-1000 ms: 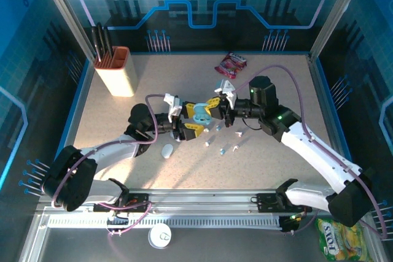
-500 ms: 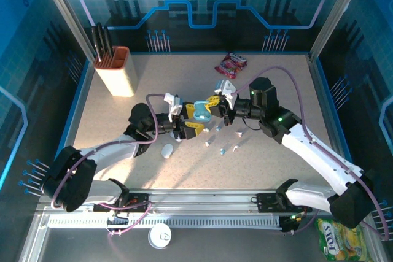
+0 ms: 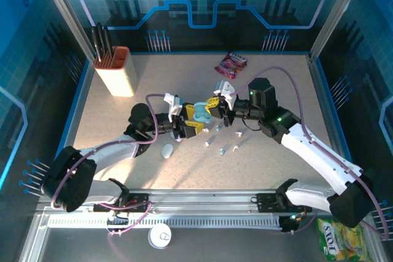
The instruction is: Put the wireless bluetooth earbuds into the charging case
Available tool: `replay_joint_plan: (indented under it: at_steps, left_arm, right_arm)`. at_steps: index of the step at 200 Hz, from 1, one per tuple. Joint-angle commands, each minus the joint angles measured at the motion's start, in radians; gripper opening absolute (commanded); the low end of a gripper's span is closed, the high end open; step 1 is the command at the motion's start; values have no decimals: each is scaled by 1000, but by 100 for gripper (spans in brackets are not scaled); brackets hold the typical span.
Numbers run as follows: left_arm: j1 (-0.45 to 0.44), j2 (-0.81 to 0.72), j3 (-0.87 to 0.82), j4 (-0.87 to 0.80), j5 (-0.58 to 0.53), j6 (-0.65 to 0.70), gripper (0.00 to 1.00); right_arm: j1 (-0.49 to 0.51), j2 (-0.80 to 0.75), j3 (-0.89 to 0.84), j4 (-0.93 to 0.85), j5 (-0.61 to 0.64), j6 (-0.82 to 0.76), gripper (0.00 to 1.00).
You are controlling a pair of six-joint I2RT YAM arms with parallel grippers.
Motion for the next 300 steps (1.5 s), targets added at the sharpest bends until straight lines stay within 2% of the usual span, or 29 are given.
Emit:
replay_joint_plan:
  at_steps: [1, 25, 88, 95, 112, 121, 146, 171, 186, 200, 218, 237, 248, 277, 300]
  left_arm:
    - [-1, -33, 14, 35, 17, 1, 53]
    - [0, -36, 11, 36, 19, 1, 47]
    - [0, -46, -9, 39, 10, 13, 43]
    - [-1, -48, -10, 39, 7, 14, 43]
    - [1, -49, -14, 36, -3, 18, 42]
    - [1, -50, -15, 31, -7, 22, 42]
    - [2, -40, -21, 33, -11, 28, 42]
    - [4, -30, -36, 59, -29, 31, 42]
    - [8, -23, -45, 74, -38, 30, 42]
    - [13, -15, -55, 90, -52, 30, 42]
    - [18, -2, -70, 121, -67, 27, 42]
    - [23, 15, -85, 159, -88, 31, 42]
    - [27, 24, -93, 180, -101, 30, 42]
    - [40, 40, -107, 234, -117, 19, 42]
    - [49, 44, -114, 248, -123, 20, 42]
  right_arm:
    - [15, 10, 25, -3, -20, -16, 0]
    - [15, 17, 28, -4, -22, -14, 0]
    - [9, 6, 33, 22, -18, 28, 0]
    - [6, 6, 35, 23, -20, 34, 8]
    - [3, -6, 29, 37, -16, 54, 40]
    - [-3, -20, 21, 53, -17, 74, 50]
    - [-42, -67, 12, 70, -69, 185, 69]
    - [-64, -157, -37, 94, -61, 275, 77]
    - [-83, -211, -62, 68, -1, 346, 82]
    - [-125, -244, -84, 4, 83, 452, 80]
    - [-208, -274, -161, -9, 117, 597, 76]
    - [-253, -291, -228, -22, 157, 685, 74]
    - [-255, -291, -259, -47, 208, 730, 73]
    - [-237, -257, -341, -56, 239, 806, 72]
    - [-165, -200, -374, -102, 323, 836, 71]
